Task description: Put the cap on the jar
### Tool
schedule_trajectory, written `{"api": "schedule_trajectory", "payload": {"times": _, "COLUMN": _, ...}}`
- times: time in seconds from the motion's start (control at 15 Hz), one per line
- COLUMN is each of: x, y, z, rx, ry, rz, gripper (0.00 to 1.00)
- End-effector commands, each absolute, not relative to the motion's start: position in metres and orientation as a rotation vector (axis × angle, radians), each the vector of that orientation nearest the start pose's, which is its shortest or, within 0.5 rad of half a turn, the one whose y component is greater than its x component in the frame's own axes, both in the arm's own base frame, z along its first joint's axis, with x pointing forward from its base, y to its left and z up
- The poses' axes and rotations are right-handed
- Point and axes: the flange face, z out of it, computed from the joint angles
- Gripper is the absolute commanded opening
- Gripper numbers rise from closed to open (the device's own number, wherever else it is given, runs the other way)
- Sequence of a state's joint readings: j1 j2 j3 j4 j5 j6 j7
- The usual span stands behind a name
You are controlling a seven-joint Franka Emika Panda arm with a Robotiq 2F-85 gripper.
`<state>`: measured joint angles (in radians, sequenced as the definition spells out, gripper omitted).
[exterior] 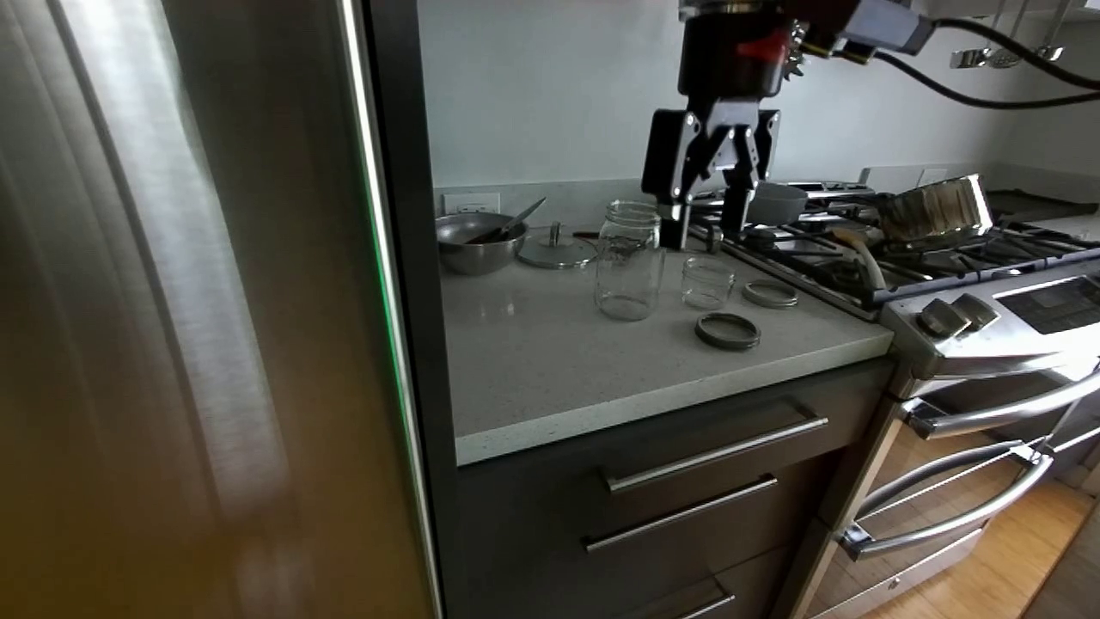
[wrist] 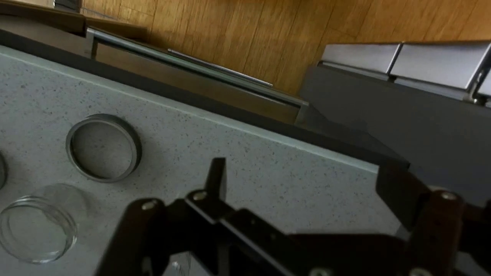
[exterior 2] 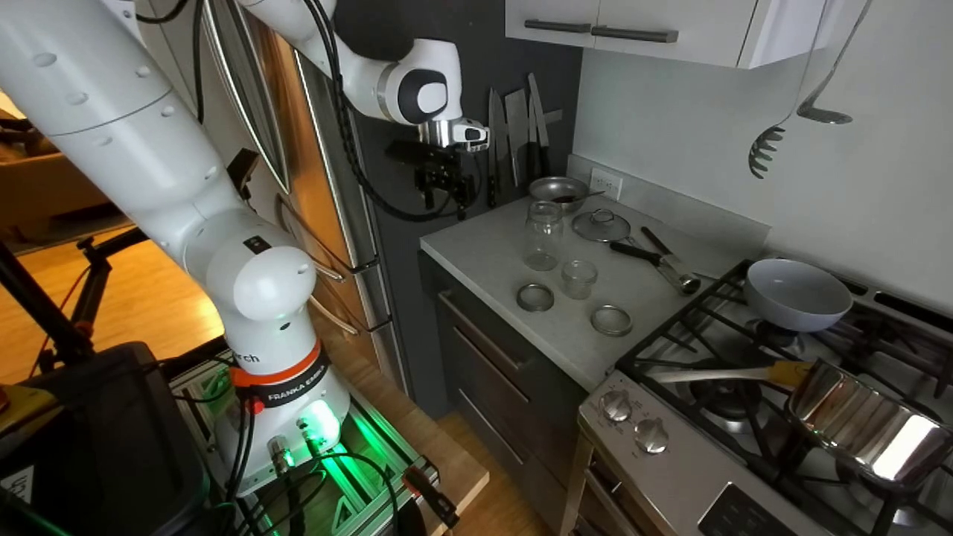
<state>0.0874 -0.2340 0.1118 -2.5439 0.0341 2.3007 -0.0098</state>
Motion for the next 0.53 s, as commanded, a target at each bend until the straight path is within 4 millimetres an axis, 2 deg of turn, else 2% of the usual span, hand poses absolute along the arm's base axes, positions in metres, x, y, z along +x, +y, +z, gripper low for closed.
{"api": "schedule_trajectory", "payload": {"times": 0.0, "x": 0.407, "y": 0.054, "z": 0.320, "rx": -3.111, "ry": -0.370, "rz": 0.110, "gripper": 1.00}}
{"api": "schedule_trajectory", "payload": {"times": 0.33, "x": 0.391, "y": 0.007, "z": 0.293, "rx": -3.070, "ry": -0.388, "rz": 0.118, "gripper": 1.00}}
{"api": "schedule_trajectory", "payload": {"times": 0.4, "x": 0.399, "y": 0.021, "z": 0.302, "rx": -3.083, "ry": -0.381, "rz": 0.143, "gripper": 1.00}}
{"api": "schedule_trajectory", "payload": {"times": 0.47, "x": 0.397, "y": 0.015, "z": 0.300, "rx": -3.081, "ry": -0.373, "rz": 0.144, "gripper": 1.00}}
